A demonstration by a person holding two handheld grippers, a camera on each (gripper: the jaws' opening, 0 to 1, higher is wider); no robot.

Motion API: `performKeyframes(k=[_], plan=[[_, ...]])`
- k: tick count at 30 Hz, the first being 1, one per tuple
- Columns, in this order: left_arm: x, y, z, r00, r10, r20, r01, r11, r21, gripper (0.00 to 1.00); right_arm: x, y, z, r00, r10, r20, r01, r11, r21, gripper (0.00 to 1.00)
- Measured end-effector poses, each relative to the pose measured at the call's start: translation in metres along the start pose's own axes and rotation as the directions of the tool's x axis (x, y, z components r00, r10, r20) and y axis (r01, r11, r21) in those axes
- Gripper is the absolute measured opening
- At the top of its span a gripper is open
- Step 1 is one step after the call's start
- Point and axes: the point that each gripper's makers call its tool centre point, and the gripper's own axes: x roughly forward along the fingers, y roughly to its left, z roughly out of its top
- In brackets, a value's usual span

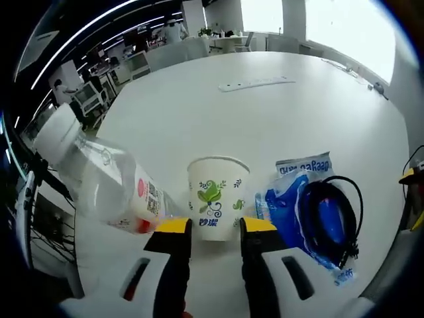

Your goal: Arrange the tabletop items into an orderly group along one side of the table until the central work area is clear of visible clutter.

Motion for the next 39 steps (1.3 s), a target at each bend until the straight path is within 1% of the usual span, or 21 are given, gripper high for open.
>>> performKeyframes(k=[3,8,10,13,14,15,17,19,22,24,28,31,34,39], plan=[[-0.005,-0.003,-0.006,1.000,-0.002,-0.001,0.002,0.999,0.035,0.27,0.003,0.003,0.002,1.000,0.006,0.001,-0.006,1.000,-0.005,0.73],[-0.016,-0.003,-0.012,1.000,-0.006,0.013,0.006,0.999,0.038,0.23,0.007,0.006,0.007,1.000,0.014,0.008,-0.014,1.000,-0.012,0.73],[-0.020,-0.003,-0.013,1.000,-0.004,0.024,0.003,0.998,0.056,0.18,0.008,0.007,0.008,1.000,0.017,0.009,-0.017,1.000,-0.016,0.73],[-0.024,0.000,-0.013,0.999,0.003,0.035,-0.005,0.998,0.066,0.00,0.011,0.011,0.011,1.000,0.026,0.009,-0.026,0.999,-0.028,0.73],[-0.024,0.002,-0.014,0.999,0.005,0.035,-0.008,0.997,0.076,0.00,0.011,0.012,0.011,1.000,0.028,0.010,-0.028,0.999,-0.029,0.73],[-0.023,0.001,-0.014,0.999,-0.002,0.041,0.000,0.998,0.064,0.00,0.012,0.013,0.012,0.999,0.030,0.011,-0.030,0.999,-0.030,0.73],[-0.025,0.001,-0.014,0.999,-0.011,0.034,0.009,0.998,0.056,0.00,0.014,0.017,0.013,0.999,0.038,0.007,-0.038,0.998,-0.041,0.73],[-0.026,0.001,-0.016,0.999,-0.014,0.038,0.013,0.999,0.034,0.07,0.012,0.020,0.016,0.999,0.039,0.011,-0.039,0.998,-0.052,0.73],[-0.030,-0.001,-0.020,0.999,-0.020,0.040,0.019,1.000,0.013,0.12,0.011,0.021,0.015,0.999,0.039,0.015,-0.038,0.998,-0.053,0.73],[-0.031,-0.003,-0.024,0.999,-0.026,0.039,0.026,1.000,-0.001,0.17,0.009,0.020,0.013,0.999,0.033,0.013,-0.032,0.998,-0.052,0.73],[-0.031,-0.006,-0.025,0.999,-0.032,0.038,0.033,0.999,-0.021,0.21,0.006,0.019,0.007,0.999,0.028,0.016,-0.027,0.999,-0.039,0.73],[-0.033,-0.007,-0.023,0.998,-0.041,0.048,0.044,0.997,-0.063,0.26,0.004,0.018,0.002,1.000,0.025,0.012,-0.024,0.999,-0.034,0.73],[-0.032,-0.005,-0.019,0.998,-0.041,0.056,0.045,0.996,-0.081,0.30,0.002,0.017,-0.001,1.000,0.020,0.011,-0.019,0.999,-0.025,0.73],[-0.025,0.003,-0.011,0.997,-0.028,0.066,0.035,0.993,-0.117,0.33,0.000,0.017,-0.005,1.000,0.016,0.007,-0.016,1.000,-0.022,0.73]])
